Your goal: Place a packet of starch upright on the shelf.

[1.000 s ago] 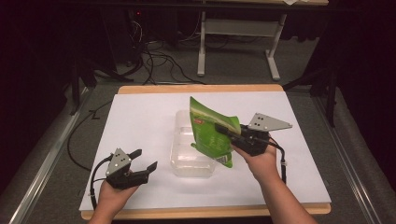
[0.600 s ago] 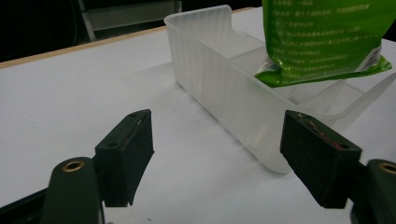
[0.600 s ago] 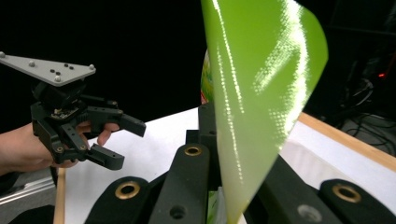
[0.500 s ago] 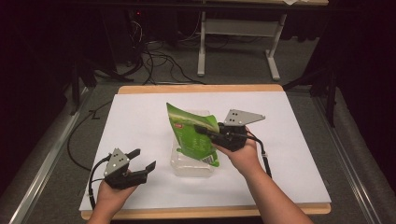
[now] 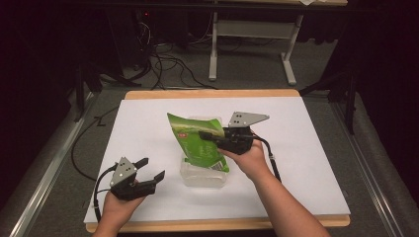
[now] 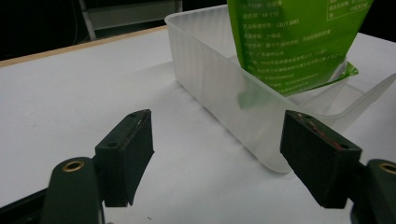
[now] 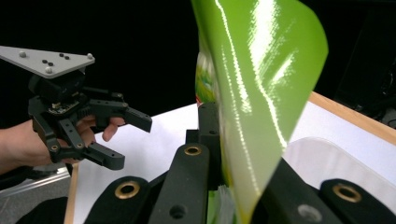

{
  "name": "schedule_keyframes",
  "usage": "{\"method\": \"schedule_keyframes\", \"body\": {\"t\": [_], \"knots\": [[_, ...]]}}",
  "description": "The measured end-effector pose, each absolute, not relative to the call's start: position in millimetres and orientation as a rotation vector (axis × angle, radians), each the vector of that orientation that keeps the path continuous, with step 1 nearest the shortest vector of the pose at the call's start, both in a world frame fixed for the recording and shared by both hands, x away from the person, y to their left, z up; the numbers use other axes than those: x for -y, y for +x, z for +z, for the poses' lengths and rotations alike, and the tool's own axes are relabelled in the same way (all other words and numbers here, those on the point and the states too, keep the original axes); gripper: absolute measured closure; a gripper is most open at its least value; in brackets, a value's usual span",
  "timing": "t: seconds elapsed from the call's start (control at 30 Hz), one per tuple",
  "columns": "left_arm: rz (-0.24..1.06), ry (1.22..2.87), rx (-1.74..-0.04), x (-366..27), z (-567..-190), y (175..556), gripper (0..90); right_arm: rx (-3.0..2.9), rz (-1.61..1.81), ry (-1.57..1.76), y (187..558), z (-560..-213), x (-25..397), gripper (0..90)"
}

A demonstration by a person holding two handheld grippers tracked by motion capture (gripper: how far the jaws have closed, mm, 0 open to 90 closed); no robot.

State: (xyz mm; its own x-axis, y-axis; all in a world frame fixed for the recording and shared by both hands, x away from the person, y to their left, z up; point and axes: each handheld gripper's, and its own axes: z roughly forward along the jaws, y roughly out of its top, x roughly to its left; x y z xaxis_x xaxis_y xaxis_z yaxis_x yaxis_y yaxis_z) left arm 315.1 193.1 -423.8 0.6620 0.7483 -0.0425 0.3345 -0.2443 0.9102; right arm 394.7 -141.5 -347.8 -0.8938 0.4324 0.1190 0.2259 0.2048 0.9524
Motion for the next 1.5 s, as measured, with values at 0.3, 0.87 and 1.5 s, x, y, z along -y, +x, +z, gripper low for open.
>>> {"method": "schedule_keyframes", "body": {"t": [0.3, 0.87, 1.5], "knots": [[0.498, 1.845, -0.857, -192.2, -424.3, 315.5, 26.1, -2.268, 1.828, 0.596, 383.6, -338.1, 147.6, 90.0], [0.496, 1.840, -0.861, -192.4, -424.2, 315.0, 26.1, -2.280, 1.801, 0.682, 402.3, -355.5, 146.8, 90.0], [0.496, 1.849, -0.854, -189.9, -425.0, 314.7, 26.1, -2.346, 1.695, 0.776, 398.4, -399.5, 149.3, 90.0]]}}
